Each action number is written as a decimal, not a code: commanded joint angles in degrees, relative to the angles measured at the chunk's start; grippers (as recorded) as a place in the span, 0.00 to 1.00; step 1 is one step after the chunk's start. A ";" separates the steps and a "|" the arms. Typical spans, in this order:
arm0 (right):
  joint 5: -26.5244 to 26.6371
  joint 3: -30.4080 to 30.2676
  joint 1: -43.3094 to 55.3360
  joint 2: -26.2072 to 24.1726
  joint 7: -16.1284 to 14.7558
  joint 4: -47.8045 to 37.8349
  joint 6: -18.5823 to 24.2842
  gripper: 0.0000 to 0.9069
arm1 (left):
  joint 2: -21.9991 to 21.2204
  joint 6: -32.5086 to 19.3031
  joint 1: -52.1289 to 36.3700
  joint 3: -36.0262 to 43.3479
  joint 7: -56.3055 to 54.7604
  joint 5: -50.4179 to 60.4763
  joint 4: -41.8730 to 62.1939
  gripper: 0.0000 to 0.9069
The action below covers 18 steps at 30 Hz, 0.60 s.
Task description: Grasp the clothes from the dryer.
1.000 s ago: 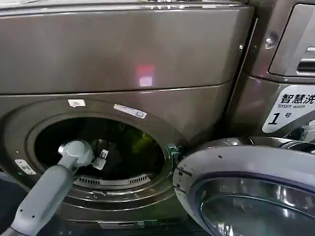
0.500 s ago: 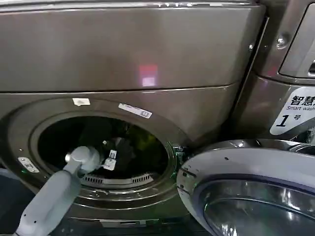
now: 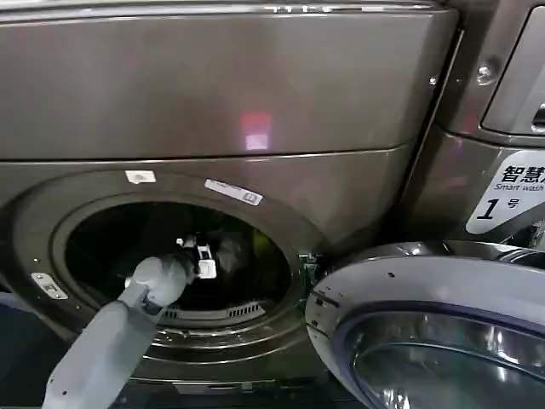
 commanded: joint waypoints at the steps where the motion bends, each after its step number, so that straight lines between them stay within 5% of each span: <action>1: 0.00 -0.11 0.15 0.21 0.13 0.06 -0.05 1.00 | -6.19 -8.50 11.65 -9.65 -18.54 -22.89 -6.30 0.00; 8: -0.03 -0.21 0.40 0.28 0.17 0.17 -0.11 1.00 | -13.57 -16.47 17.78 -14.96 -20.99 -29.03 -9.67 0.00; 18: 0.02 -0.13 0.58 0.24 0.51 0.17 0.00 1.00 | -20.81 -17.96 25.88 -19.05 -21.71 -36.32 -17.91 0.00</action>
